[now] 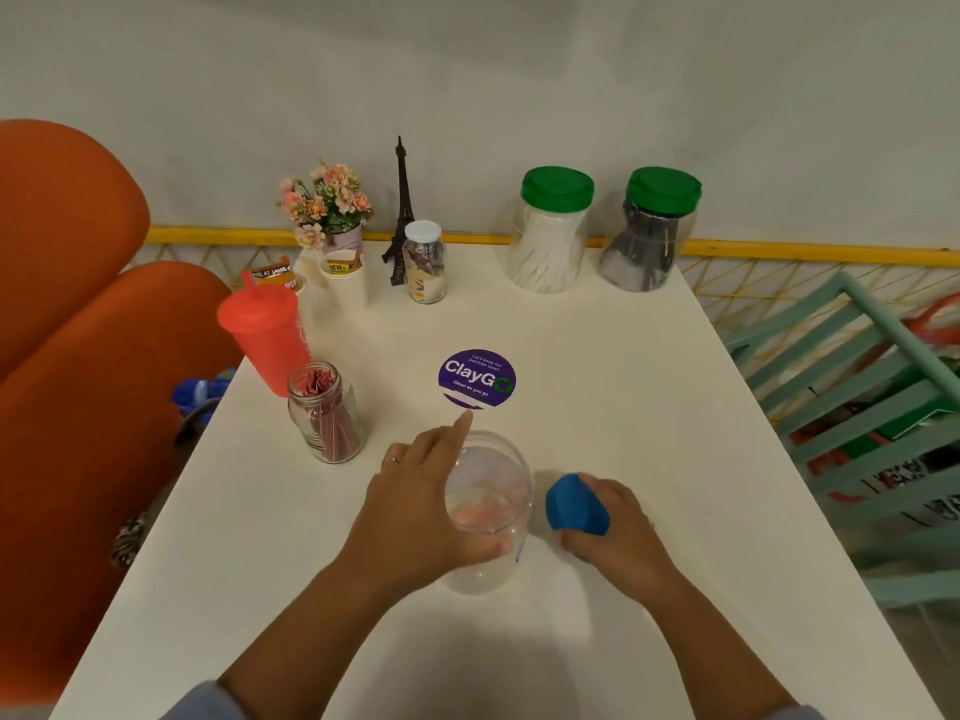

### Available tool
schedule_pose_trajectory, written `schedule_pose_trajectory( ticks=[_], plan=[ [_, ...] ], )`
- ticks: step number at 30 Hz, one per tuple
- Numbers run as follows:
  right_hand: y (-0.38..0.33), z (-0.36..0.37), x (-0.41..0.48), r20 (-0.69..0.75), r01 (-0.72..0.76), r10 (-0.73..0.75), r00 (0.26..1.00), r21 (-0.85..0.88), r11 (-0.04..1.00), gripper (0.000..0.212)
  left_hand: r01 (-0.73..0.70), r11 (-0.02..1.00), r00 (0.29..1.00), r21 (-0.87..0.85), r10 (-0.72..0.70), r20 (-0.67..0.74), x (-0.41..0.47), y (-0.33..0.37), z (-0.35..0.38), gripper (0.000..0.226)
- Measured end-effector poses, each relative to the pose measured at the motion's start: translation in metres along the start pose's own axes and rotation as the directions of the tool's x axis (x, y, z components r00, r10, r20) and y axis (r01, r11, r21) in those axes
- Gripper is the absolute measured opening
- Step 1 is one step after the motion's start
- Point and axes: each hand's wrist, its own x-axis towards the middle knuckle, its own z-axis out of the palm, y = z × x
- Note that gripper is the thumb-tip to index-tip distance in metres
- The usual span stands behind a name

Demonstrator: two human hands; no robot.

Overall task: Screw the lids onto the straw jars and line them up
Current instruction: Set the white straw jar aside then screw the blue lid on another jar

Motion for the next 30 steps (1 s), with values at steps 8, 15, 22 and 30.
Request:
schedule_pose_trajectory(
  ticks=[8,15,22,30],
  plan=[
    [-0.078,-0.03,-0.061,-0.082,0.242,-0.228,0.97,0.37,0.897,0.067,0.043,0.832,0.998,-0.553,-0.064,-0.018,-0.054,-0.009,0.032,0.117],
    [-0.11,0.002,-0.087,0.158,0.393,-0.367,0.917,-0.187,0.9,0.079,0.078,0.675,0.996,-0.734,-0.086,0.026,-0.059,-0.016,0.058,0.122],
    [-0.123,-0.001,-0.086,0.319,0.473,-0.364,0.875,-0.399,0.786,0.081,0.032,0.684,0.992,-0.729,-0.108,-0.058,-0.057,-0.019,0.067,0.095],
    [-0.133,-0.009,-0.083,0.444,0.509,-0.286,0.849,-0.543,0.668,0.084,0.019,0.72,0.993,-0.693,-0.092,-0.068,-0.053,-0.022,0.067,0.09]
  ],
)
